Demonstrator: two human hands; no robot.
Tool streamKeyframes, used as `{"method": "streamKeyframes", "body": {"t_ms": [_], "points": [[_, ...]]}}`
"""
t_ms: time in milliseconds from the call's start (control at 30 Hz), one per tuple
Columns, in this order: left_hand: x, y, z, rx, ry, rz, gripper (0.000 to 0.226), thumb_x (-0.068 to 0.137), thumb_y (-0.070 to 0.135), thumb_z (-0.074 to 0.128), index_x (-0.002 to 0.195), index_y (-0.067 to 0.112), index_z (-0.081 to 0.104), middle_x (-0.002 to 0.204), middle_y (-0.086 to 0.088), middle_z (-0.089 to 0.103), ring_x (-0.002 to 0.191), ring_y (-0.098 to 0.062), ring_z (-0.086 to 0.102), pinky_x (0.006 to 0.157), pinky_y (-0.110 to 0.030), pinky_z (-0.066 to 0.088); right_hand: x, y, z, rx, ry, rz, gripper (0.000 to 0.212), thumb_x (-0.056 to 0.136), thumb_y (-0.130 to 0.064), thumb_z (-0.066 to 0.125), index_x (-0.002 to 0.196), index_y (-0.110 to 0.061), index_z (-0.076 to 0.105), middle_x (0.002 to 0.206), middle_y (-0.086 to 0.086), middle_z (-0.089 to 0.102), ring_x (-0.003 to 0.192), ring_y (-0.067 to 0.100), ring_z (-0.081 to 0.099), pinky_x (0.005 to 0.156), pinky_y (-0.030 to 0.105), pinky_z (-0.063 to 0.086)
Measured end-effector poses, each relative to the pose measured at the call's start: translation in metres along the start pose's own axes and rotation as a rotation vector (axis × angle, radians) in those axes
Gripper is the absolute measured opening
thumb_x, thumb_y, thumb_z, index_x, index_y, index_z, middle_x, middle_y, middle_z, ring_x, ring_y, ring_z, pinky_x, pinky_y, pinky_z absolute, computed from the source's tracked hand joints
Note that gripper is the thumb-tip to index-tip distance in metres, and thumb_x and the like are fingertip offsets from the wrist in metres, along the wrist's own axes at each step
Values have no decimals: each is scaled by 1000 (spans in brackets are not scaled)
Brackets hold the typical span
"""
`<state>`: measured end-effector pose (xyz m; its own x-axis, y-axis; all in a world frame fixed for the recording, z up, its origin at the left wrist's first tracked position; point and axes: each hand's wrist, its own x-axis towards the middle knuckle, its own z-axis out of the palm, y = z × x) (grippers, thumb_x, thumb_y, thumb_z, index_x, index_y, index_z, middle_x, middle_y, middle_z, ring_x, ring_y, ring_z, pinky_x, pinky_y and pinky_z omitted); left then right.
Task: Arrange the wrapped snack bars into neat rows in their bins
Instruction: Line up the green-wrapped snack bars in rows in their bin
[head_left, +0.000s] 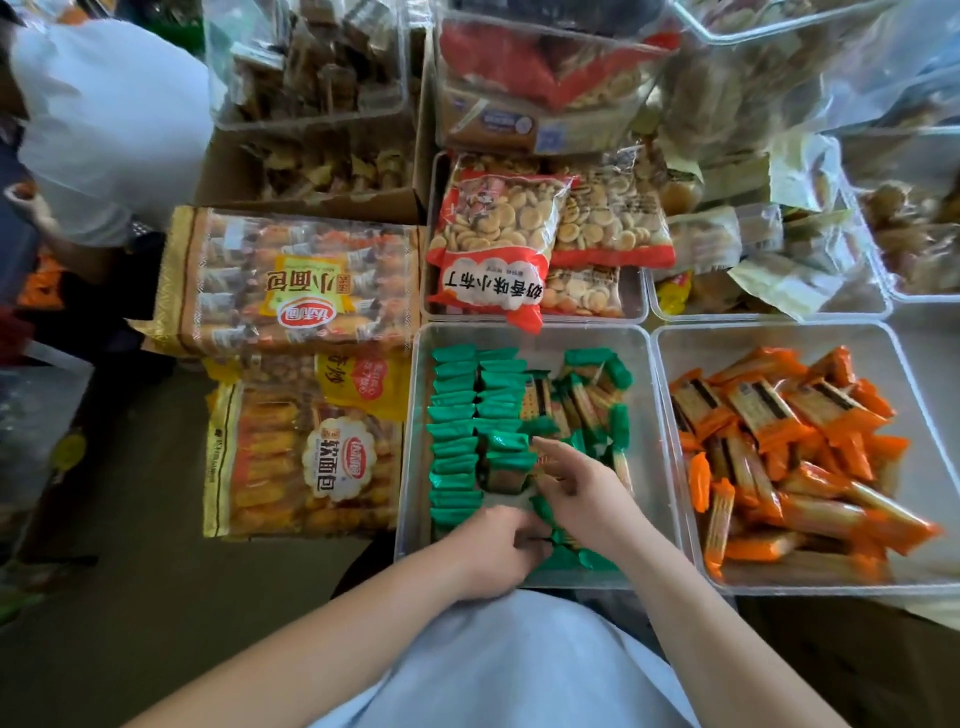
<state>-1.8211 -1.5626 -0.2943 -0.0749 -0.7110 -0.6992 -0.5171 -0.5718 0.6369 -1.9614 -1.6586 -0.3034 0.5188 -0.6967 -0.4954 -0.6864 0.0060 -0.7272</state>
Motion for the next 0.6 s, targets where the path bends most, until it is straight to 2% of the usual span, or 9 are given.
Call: {"method": "streamKeyframes", "body": {"t_ms": [33, 67, 133, 167, 300, 467, 600], "points": [[-2, -2, 0, -18, 18, -2, 32, 103, 29, 59, 132, 23, 69, 126, 3, 72, 117, -15, 65, 106, -35, 51, 7, -1, 1, -4, -38, 10, 53, 105, -18, 54, 152, -40, 45, 126, -9, 67, 109, 8, 65, 87, 19, 51], [-4, -5, 0, -37, 46, -4, 29, 102, 27, 58, 128, 24, 71, 122, 4, 73, 115, -13, 66, 106, -36, 51, 12, -2, 2, -12, -65, 15, 54, 105, -18, 52, 153, -41, 42, 122, -7, 69, 103, 10, 66, 82, 18, 52], [-9, -11, -3, -71, 123, -1, 27, 99, 19, 55, 116, 26, 74, 113, 7, 75, 108, -11, 68, 102, -36, 54, 19, -6, 6, -8, -101, 21, 55, 105, -17, 51, 153, -42, 41, 113, -4, 70, 79, 10, 65, 64, 18, 51], [-12, -13, -5, -85, 164, 8, 26, 97, 16, 54, 112, 24, 74, 110, 7, 75, 106, -11, 68, 99, -36, 55, 21, -7, 8, 7, -114, 26, 55, 104, -15, 50, 151, -43, 41, 111, -3, 70, 74, 12, 64, 60, 21, 50], [-22, -17, -8, -131, 268, 24, 23, 99, 16, 60, 117, 22, 73, 114, 7, 75, 107, -8, 67, 100, -31, 54, 24, -6, 10, 74, -139, 49, 57, 102, -10, 51, 146, -46, 44, 121, -4, 67, 95, 14, 68, 73, 30, 57], [-23, -24, 1, -111, 210, -17, 23, 98, 26, 64, 120, 23, 73, 117, 8, 74, 110, -10, 67, 103, -35, 53, 17, -5, -4, 42, -60, 2, 48, 101, -10, 58, 137, -41, 58, 108, -12, 74, 93, 7, 69, 69, 13, 52], [-17, -11, 8, -121, 87, -27, 37, 101, 40, 61, 135, 27, 68, 133, 9, 69, 123, -8, 63, 112, -32, 48, -9, -3, -33, -45, 27, -30, 29, 99, -17, 65, 120, -37, 69, 103, -20, 71, 94, -6, 65, 81, 11, 51]]}}
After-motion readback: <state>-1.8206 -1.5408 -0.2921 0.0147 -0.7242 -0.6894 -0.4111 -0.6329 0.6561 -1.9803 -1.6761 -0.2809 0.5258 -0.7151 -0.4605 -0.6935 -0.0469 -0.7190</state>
